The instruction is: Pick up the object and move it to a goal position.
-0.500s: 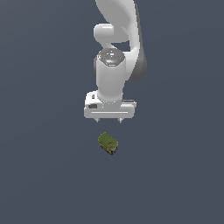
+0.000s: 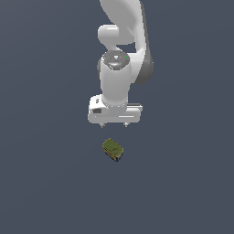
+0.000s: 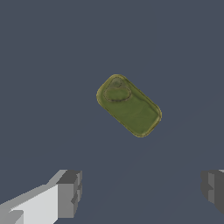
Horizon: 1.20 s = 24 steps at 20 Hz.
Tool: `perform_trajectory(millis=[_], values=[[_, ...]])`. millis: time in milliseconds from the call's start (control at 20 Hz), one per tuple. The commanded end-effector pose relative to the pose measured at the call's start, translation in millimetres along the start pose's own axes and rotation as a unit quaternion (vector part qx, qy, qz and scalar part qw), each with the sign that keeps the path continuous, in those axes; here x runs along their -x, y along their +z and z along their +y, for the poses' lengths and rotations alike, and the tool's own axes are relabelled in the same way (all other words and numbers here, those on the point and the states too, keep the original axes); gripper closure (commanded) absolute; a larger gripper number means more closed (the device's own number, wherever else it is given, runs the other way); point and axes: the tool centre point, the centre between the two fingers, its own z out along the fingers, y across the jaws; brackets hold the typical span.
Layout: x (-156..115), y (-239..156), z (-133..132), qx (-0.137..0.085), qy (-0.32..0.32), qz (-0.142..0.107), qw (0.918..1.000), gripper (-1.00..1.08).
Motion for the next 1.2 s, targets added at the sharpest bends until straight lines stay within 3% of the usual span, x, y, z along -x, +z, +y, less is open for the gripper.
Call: perform_trajectory(millis=[0, 600, 900, 1150], values=[[1.7, -0.2, -0.4, -0.001, 0.0, -0.002, 1.0, -0.92], [-3.2, 4.8, 0.0, -0.001, -0.032, -0.003, 0.9995, -0.92], [-10.8, 13.2, 0.6, -0.001, -0.083, -0.004, 0.9965, -0.92], [-19.7, 23.4, 1.5, -0.003, -0.144, -0.004, 0.9895, -0.92]])
